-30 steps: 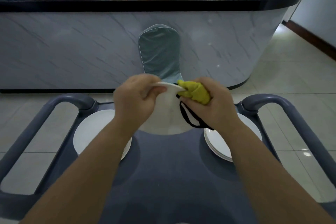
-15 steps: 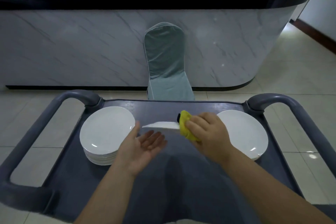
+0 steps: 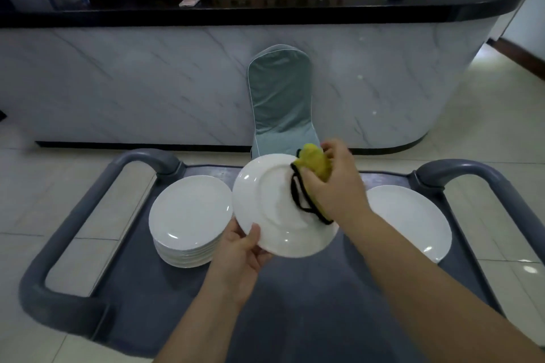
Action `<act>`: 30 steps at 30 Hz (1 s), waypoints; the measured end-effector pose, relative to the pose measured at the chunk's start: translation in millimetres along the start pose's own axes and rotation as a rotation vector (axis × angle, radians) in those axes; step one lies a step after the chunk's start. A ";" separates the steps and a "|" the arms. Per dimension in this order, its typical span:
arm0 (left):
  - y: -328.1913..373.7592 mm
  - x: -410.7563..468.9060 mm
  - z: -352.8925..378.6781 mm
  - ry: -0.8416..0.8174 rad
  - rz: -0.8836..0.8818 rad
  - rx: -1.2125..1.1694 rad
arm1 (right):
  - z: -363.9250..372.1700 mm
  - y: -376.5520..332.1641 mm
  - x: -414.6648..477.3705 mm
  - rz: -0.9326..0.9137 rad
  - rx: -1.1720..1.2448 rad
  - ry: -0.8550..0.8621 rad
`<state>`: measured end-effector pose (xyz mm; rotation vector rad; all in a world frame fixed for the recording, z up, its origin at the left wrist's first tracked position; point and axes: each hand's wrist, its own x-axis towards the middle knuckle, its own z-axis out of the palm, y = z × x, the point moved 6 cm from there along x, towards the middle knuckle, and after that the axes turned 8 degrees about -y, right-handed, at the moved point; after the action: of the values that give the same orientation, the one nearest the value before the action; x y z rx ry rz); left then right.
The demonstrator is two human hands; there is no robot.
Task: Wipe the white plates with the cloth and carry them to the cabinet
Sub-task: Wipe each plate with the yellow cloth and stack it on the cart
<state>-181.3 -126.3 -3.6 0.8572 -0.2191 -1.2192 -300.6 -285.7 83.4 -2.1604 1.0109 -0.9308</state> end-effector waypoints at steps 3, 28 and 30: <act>3.9 1.2 3.5 -0.036 0.023 -0.062 | 45.7 -52.6 -27.2 -0.395 -0.272 -0.118; 13.7 1.9 18.3 -0.201 0.045 0.040 | 20.3 -39.8 -76.1 -0.593 -0.310 0.078; 10.7 -3.2 14.0 -0.196 0.031 0.044 | 1.1 -15.2 -90.3 -0.579 -0.349 0.077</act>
<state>-182.8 -129.0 14.1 0.7695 -0.4179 -1.2740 -336.1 -203.9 62.6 -2.8112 0.6134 -1.1652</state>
